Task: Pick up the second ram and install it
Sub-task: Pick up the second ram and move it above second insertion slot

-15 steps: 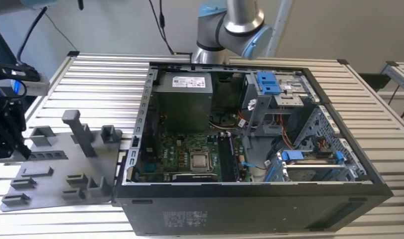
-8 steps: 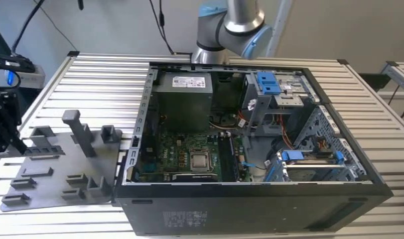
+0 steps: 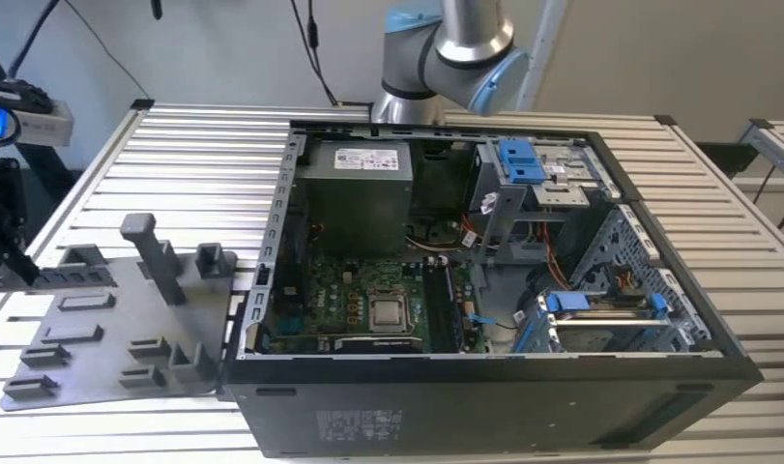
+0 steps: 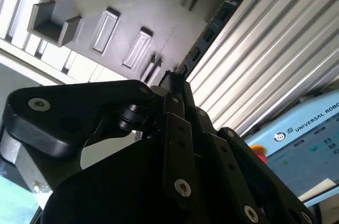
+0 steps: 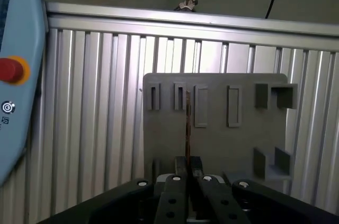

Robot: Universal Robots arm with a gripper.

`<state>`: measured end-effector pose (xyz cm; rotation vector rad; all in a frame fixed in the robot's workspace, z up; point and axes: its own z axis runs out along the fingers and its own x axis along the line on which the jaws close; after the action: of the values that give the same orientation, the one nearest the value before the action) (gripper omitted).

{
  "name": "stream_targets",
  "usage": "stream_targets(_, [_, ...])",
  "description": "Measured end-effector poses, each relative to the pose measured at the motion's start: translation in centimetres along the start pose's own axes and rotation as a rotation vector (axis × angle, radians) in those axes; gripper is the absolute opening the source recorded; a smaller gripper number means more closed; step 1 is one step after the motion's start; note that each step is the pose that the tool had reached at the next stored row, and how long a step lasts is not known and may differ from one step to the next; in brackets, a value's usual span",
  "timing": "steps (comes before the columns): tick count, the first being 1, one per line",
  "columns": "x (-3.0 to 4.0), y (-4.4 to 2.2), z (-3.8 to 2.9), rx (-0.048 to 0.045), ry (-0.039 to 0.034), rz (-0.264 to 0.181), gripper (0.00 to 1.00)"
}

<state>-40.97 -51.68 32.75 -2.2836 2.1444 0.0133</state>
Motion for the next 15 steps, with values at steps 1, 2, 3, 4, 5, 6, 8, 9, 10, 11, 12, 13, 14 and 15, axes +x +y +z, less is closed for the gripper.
stream_targets(1, [0.00, 0.00, -0.27, -0.0001, 0.0000, 0.000, 0.14])
stream_targets(2, [-0.01, 0.00, -0.53, -0.0001, 0.0001, 0.000, 0.14])
stream_targets(3, [-0.01, 0.00, -0.81, 0.0000, 0.0000, 0.000, 0.14])
stream_targets(4, [-0.02, 0.00, -1.06, 0.0000, 0.0000, 0.000, 0.14])
stream_targets(5, [-0.02, 0.00, -1.28, -0.0001, 0.0000, 0.000, 0.14])
stream_targets(6, [-0.02, 0.00, -1.48, -0.0001, 0.0000, 0.000, 0.14])
stream_targets(8, [-0.02, 0.04, -1.92, -0.0001, 0.0001, 0.000, 0.14])
stream_targets(9, [-0.02, 0.06, -2.18, 0.0000, 0.0000, 0.000, 0.14])
stream_targets(10, [-0.03, 0.09, -2.47, 0.0000, 0.0000, 0.000, 0.14])
stream_targets(11, [-0.04, 0.11, -2.82, -0.0001, 0.0001, 0.000, 0.14])
stream_targets(12, [-0.05, 0.12, -3.13, 0.0000, 0.0001, 0.000, 0.14])
stream_targets(13, [-0.05, 0.12, -3.44, 0.0000, 0.0000, 0.000, 0.14])
stream_targets(14, [-0.05, 0.12, -3.76, 0.0000, 0.0000, 0.000, 0.14])
stream_targets(15, [-0.06, 0.12, -4.09, 0.0000, 0.0000, 0.000, 0.14])
